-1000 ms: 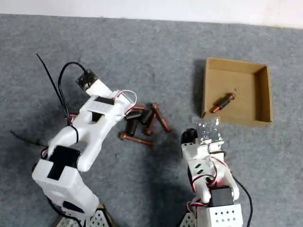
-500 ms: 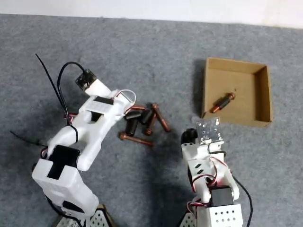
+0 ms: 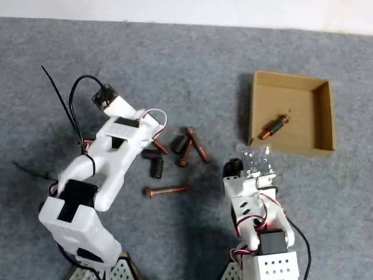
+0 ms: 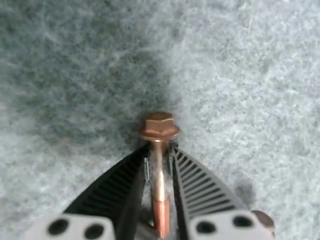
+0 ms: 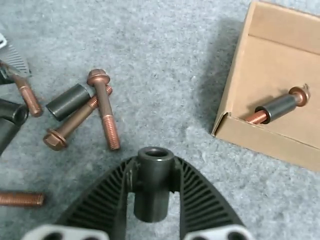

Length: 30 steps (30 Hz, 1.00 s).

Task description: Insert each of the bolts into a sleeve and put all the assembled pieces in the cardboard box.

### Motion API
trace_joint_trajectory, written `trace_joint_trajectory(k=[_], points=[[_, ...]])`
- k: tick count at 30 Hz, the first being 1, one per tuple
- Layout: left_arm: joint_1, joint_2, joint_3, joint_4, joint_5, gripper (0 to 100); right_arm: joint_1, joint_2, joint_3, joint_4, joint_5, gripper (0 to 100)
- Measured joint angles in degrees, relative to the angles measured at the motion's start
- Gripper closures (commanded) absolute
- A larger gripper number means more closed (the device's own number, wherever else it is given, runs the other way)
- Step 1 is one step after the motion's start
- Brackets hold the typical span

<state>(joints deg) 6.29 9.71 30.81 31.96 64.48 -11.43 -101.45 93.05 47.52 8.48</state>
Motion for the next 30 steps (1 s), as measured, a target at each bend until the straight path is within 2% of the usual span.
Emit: trace_joint_trajectory(k=[8, 17, 22, 30], points=[[0.0, 0.0, 0.0, 0.09, 0.0, 99, 0.0, 0.0, 0.0, 0.0, 0.0, 99.2], [-2.55, -3.69, 1.14, 0.44, -3.96, 99, 0.0, 0.0, 0.0, 0.0, 0.0, 99.2], [-3.96, -16.62, 8.18, 0.53, -8.18, 99, 0.0, 0.0, 0.0, 0.0, 0.09, 99.2], [-1.05, -46.77, 26.99, 0.53, -14.95, 99, 0.0, 0.0, 0.0, -0.62, 0.09, 99.3]])
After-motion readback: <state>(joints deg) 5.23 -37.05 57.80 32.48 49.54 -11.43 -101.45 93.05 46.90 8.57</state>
